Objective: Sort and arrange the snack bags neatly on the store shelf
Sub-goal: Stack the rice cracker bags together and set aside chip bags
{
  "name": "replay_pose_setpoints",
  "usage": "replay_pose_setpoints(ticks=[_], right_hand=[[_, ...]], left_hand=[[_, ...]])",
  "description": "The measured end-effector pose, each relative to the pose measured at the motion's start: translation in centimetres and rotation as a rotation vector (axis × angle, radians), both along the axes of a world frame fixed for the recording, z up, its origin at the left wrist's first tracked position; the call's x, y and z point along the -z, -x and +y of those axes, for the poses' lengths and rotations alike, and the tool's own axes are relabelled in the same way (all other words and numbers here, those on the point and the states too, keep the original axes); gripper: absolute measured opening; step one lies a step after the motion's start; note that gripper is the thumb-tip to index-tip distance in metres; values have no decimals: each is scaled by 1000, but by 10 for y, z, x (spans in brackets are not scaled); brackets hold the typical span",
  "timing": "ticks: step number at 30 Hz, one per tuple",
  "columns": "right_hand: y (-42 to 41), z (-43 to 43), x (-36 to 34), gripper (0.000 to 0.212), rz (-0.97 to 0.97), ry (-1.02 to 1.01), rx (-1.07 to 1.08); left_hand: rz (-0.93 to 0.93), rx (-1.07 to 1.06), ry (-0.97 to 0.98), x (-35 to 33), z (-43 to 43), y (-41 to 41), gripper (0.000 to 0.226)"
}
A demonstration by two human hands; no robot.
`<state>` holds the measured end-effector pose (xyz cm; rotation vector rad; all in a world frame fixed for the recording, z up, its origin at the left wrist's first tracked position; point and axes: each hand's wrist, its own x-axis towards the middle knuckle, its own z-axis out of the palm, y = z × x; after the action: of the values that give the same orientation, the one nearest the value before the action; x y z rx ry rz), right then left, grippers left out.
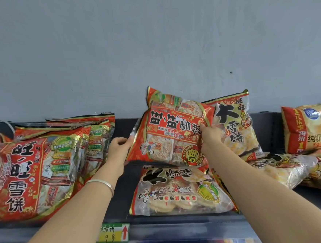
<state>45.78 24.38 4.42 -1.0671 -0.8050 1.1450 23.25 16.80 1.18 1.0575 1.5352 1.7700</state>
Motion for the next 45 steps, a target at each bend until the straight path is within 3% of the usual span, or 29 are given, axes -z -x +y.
replay_pose_setpoints(ticks=[4, 8, 12, 14, 17, 19, 21, 24, 25, 28, 29, 35, 36, 38, 42, 45], right_hand=[[15, -4, -9, 19, 177, 26, -12], [38, -17, -4, 11, 221, 22, -121], [45, -23, 12, 18, 223, 116, -335], [37, -26, 15, 23, 185, 182, -427], [21, -23, 20, 29, 136, 202, -476], [13, -13, 25, 58, 87, 162, -403], [10, -6, 27, 86, -94, 89, -315], [13, -2, 30, 105, -374, -85, -343], [14, -1, 31, 105, -403, -118, -386], [19, -5, 32, 55, -371, -184, -514], [20, -4, 33, 47, -339, -190, -526], [28, 20, 29, 37, -209, -230, -389], [30, 25, 28, 35, -230, -252, -361], [33, 37, 28, 34, -253, -294, -317], [40, 62, 35, 31, -293, -248, -260], [45, 83, 52, 41, -444, -45, -218]], left_hand=[[-493, 211, -33, 7, 4, 1, 80], [-524, 463, -69, -4, 4, -24, 88], [-642, 303, -153, -15, 10, -27, 115], [-594, 182, -227, -22, 7, -23, 106], [-486, 116, -302, -31, 4, -19, 71], [-411, 96, -334, -36, -1, -17, 60], [-354, 70, -343, -38, -10, -14, 56], [-264, 48, -345, -33, -21, -12, 52], [-231, 40, -343, -29, -22, -11, 51], [-118, 39, -320, -19, -23, -11, 57], [-104, 49, -308, -16, -21, -8, 61], [-17, 66, -219, -22, 12, 2, 62], [3, 54, -215, -25, 20, 3, 51], [38, 1, -196, -31, 40, 5, 6], [122, 19, -177, -23, 88, 15, 9], [8, 126, -14, 2, 112, 21, 38]])
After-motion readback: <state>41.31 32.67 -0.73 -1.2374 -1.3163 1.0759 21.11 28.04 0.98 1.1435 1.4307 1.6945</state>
